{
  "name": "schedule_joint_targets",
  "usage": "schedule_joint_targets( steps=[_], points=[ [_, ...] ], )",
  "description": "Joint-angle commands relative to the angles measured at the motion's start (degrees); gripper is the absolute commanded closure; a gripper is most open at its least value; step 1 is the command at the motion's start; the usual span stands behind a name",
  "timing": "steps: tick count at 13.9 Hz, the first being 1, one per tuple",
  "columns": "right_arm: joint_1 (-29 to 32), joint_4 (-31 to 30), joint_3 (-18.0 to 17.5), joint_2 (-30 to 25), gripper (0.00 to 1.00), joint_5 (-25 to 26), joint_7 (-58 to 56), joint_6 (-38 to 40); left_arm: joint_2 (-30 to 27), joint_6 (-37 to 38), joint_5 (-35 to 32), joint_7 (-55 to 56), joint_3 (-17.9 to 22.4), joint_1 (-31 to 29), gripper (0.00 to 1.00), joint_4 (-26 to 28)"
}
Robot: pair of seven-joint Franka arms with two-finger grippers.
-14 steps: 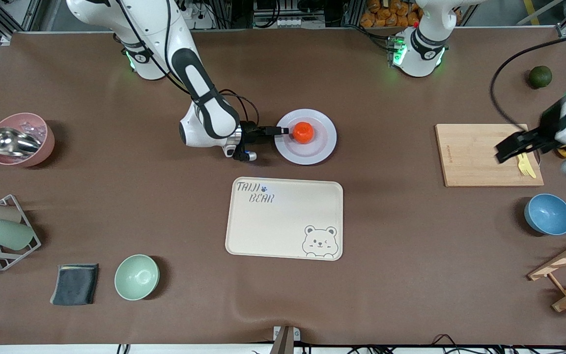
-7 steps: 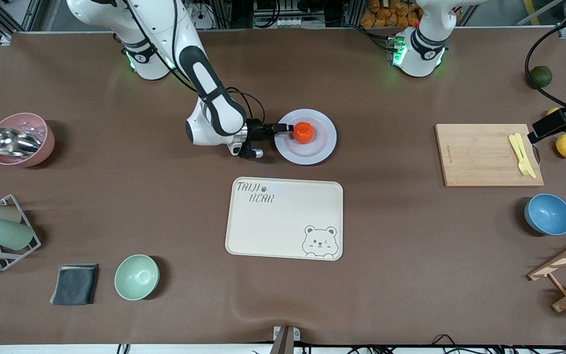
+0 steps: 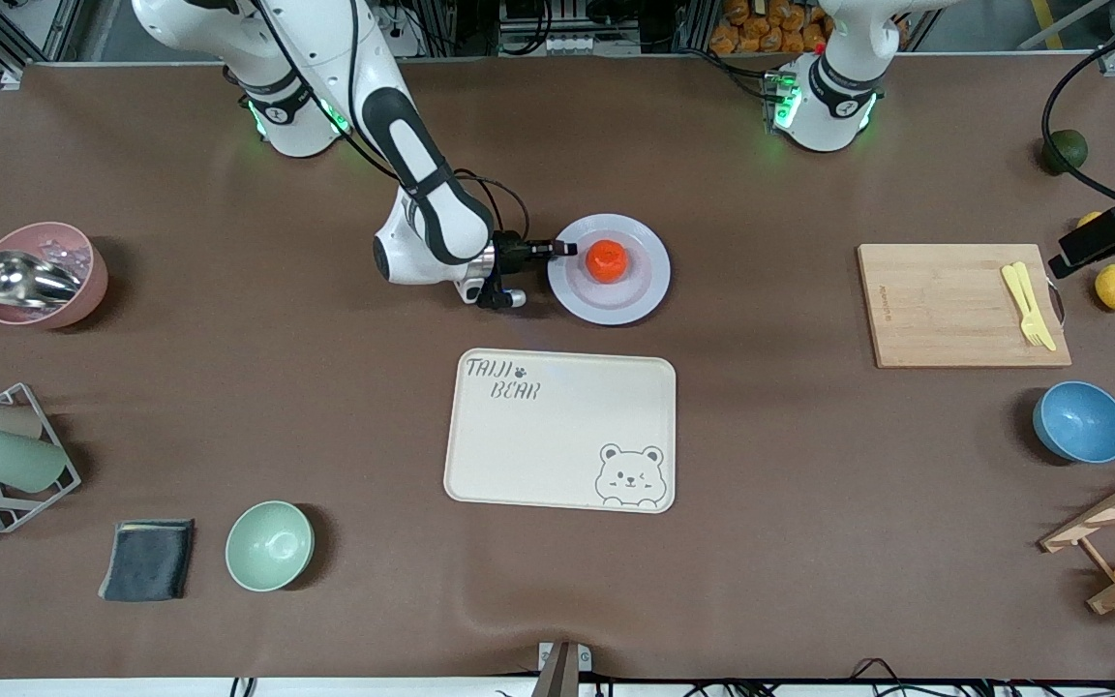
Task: Place orange and plate with both arms
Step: 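Hold the plate rim with the right gripper while the left gripper retracts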
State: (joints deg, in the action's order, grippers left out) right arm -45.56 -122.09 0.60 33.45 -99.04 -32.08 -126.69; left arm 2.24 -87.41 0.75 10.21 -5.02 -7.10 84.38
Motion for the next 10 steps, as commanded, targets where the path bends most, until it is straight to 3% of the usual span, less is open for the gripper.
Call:
schedule_joint_targets(
  steps=[1, 10],
  points=[
    [-0.7, 0.8, 0.5, 0.5, 1.0, -1.8, -1.1, -0.3, -1.5, 0.7, 0.8, -0.7, -0.2, -0.2, 0.0, 1.0],
    [6.4, 1.7, 0.6, -7.1, 1.0, -1.7, 3.4, 0.5, -2.0, 0.8, 0.5, -0.6, 0.2, -0.7, 0.0, 1.0]
  ],
)
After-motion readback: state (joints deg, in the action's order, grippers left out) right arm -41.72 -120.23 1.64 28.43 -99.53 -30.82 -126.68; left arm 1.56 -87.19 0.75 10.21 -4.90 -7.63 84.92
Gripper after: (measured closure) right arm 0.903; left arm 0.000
